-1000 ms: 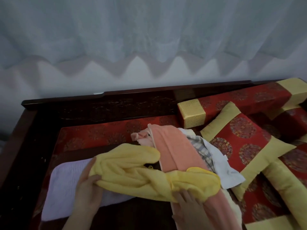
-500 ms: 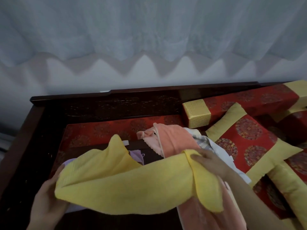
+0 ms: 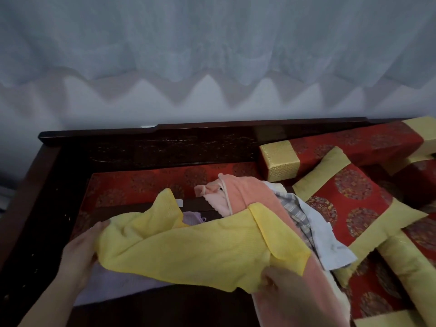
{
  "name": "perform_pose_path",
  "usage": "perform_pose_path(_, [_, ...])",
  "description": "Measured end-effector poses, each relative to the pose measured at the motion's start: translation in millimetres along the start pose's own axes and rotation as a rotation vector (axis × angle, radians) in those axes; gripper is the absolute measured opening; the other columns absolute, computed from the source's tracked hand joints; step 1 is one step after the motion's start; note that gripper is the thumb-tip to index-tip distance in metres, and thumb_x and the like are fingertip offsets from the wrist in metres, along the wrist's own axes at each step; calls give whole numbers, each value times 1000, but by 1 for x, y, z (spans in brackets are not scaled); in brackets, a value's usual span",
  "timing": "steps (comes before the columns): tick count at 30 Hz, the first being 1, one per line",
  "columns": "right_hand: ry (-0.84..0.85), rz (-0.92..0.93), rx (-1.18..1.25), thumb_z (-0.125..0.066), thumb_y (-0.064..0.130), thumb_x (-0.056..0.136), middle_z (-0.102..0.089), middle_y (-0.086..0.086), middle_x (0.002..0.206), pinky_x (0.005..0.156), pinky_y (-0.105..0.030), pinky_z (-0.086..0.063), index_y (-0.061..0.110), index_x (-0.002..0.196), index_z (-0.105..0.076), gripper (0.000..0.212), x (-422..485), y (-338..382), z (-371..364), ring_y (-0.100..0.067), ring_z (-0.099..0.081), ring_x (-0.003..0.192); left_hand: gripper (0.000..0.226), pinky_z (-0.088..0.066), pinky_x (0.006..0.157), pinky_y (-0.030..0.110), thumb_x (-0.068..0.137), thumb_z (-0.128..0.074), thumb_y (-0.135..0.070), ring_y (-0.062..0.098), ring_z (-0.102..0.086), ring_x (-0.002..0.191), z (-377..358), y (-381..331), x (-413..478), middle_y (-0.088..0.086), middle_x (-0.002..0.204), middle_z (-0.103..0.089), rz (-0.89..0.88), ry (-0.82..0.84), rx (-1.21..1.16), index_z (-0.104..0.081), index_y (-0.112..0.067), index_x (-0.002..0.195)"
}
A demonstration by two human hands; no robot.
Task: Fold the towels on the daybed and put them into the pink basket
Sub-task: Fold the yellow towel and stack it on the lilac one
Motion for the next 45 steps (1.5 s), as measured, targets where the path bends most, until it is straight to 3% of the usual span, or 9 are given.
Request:
perform_pose_path(4, [-49, -204, -87, -62, 66, 31, -60, 6, 75, 49, -29, -42, 23, 79, -49, 65, -12, 18, -39, -17, -59, 65, 36, -44, 101, 43, 88, -63, -12, 23, -58, 116, -8, -8, 2, 9, 130, -59, -107, -101, 24, -62, -19, 123])
perform_pose_path(9, [-206, -381, 87, -54, 46, 56, -55, -1, 83, 46, -33, -41, 24, 89, -54, 39, -7, 22, -30, -28, -59, 67, 52, -44, 101, 45, 90, -57, -6, 26, -53, 121, -9, -6, 2, 10, 143, -45, -69, -235, -85, -48, -25, 137])
perform_pose_path(15, [-753, -597, 307, -47, 24, 77, -61, -16, 95, 58, -31, -38, 17, 100, -66, 31, -30, -6, 50, -32, -57, 65, 60, -38, 107, 43, 94, -47, -7, 21, -45, 129, 16, -27, -9, 8, 150, -39, -231, -473, -20, -30, -29, 146])
perform_pose_path(18, [-795, -604, 365, -35, 32, 84, -62, -9, 73, 55, -36, -45, 23, 104, -55, 29, -28, -1, 80, -29, -55, 59, 73, -45, 98, 45, 87, -43, 4, 20, -50, 122, 22, -35, -10, 9, 149, -39, -247, -431, -36, -28, -35, 146])
perform_pose_path(24, [-458, -171, 267, -70, 20, 77, -58, 10, 73, 51, -28, -40, 27, 87, -44, 29, -9, 39, 97, -12, -57, 63, 25, -55, 76, 28, 89, -58, -15, 12, -64, 92, -32, -61, -35, 11, 120, -65, -239, -128, -79, -67, -20, 112])
perform_pose_path(30, [-36, -81, -72, -71, 25, 70, -37, 16, 110, 64, -36, -48, 36, 115, -32, 62, -15, 23, 68, -18, -61, 76, 41, -51, 79, 26, 86, -67, -15, 14, -63, 92, -95, -14, -91, -6, 96, -67, -366, 281, 667, -56, -46, 111])
perform_pose_path(37, [-103, -140, 324, -87, 11, 58, -54, 10, 52, 45, -14, -30, 40, 89, -56, 53, -41, -1, 111, -4, -46, 45, 7, -48, 70, 22, 84, -68, -19, 13, -63, 89, -102, 17, -106, -8, 83, -73, -111, 234, 443, -72, -25, 85])
perform_pose_path(41, [-117, 99, 194, -84, 2, 60, -67, 18, 78, 62, -11, -42, 38, 75, -67, 43, -40, 27, 150, 0, -57, 70, 11, -53, 75, 21, 87, -65, -19, 2, -65, 83, -125, 1, -124, -9, 82, -74, -153, 222, 351, -71, -26, 82])
perform_pose_path(45, [403, 312, 178, -66, 21, 84, -70, 20, 98, 81, -17, -48, 34, 100, -72, 22, -40, 76, 167, -1, -63, 92, 16, -45, 55, 5, 88, -63, -11, -10, -61, 70, -151, -27, -148, -3, 84, -71, -330, 179, 283, -68, -26, 90])
Point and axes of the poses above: each hand's wrist, its own x-axis towards the middle knuckle, its own z-axis out of the back of the hand, y = z × x, the point moved 3 cm from there along x, towards the middle knuckle
